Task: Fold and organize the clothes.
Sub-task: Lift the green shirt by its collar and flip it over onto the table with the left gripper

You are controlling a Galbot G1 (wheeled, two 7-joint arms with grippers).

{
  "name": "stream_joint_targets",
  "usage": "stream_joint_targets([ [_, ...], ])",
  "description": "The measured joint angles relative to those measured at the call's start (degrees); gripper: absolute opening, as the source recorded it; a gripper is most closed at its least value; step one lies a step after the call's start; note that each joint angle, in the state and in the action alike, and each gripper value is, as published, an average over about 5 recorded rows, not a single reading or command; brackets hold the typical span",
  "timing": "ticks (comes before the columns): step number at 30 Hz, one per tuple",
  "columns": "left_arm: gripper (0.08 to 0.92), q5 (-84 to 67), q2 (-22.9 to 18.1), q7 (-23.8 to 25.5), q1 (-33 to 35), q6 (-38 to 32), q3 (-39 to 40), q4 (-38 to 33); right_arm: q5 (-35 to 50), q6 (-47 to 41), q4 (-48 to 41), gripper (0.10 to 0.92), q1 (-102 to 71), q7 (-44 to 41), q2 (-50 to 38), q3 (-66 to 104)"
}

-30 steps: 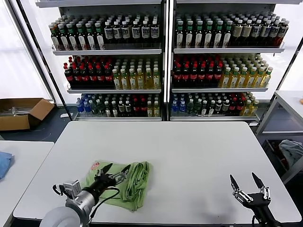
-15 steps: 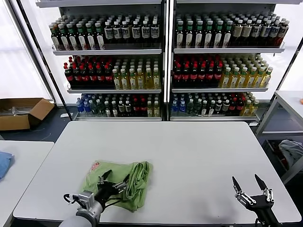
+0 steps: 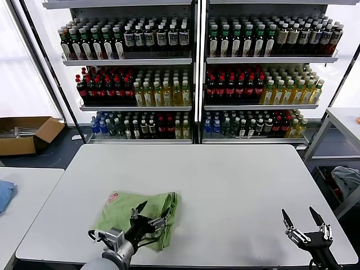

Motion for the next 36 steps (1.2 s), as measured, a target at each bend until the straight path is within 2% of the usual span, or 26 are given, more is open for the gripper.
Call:
stream_joint_targets([
  [7,0.823,-5.8,2.0,0.7,0.7,2.6,-8.6,-2.3,-0.8,0.0,-0.6,0.823,0.9,0.0,0.2,-1.5],
  [15,0.823,-8.6,2.5,0.4,1.1,5.5,-15.7,0.9,-1.3,0.0,-0.4,0.823,0.9,0.0,0.0,-2.9],
  [28,0.823,-12.3,2.7,-0.9,-0.1,8.7,-17.5,9.4,-1.3,0.8,-1.5,0.823,0.6,0.0,0.4,-3.4],
  [36,0.815,-14.2,2.2,-1.2,0.2,9.3,-17.4,11.4,-1.2,0.9,-1.6,0.823,0.6,0.0,0.3,-3.5],
])
